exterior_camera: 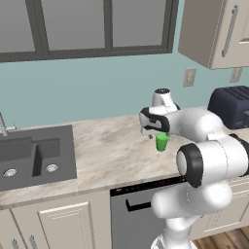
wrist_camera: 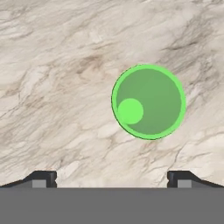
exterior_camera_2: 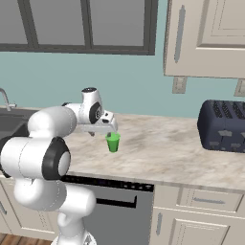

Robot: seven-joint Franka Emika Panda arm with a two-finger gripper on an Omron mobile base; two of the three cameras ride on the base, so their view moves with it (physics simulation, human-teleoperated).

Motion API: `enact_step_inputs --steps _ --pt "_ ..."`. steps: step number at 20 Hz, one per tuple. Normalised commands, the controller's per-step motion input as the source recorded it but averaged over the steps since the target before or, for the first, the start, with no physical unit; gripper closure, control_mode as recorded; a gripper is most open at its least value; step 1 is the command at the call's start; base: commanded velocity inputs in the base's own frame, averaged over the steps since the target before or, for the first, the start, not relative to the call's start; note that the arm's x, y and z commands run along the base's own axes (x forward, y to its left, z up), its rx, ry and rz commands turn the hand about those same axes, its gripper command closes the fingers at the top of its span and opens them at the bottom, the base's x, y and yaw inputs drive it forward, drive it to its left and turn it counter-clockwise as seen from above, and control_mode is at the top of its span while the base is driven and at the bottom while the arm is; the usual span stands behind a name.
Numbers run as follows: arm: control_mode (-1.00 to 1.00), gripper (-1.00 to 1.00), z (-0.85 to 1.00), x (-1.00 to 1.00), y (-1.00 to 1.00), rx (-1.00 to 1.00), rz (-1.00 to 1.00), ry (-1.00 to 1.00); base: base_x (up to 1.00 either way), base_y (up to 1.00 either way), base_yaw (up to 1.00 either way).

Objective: Place the pitcher and cup on the dining counter for serving.

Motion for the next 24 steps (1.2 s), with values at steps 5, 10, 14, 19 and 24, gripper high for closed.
enact_step_inputs --steps 5,10,14,19,24 --pt "-1.0 -1.0 0.03 0.47 0.0 -0.01 0.0 0.0 0.0 0.0 0.0" --pt "-1.0 -1.0 -0.02 0.38 0.0 -0.02 0.0 0.0 0.0 0.0 0.0" --pt "-1.0 -1.0 -0.17 0.06 0.0 0.0 0.0 0.0 0.0 0.0 0.0" --pt "-1.0 -1.0 -0.35 0.0 0.0 0.0 0.0 0.0 0.0 0.0 0.0" --pt "-1.0 -1.0 -0.43 0.0 0.0 0.0 0.0 0.0 0.0 0.0 0.0"
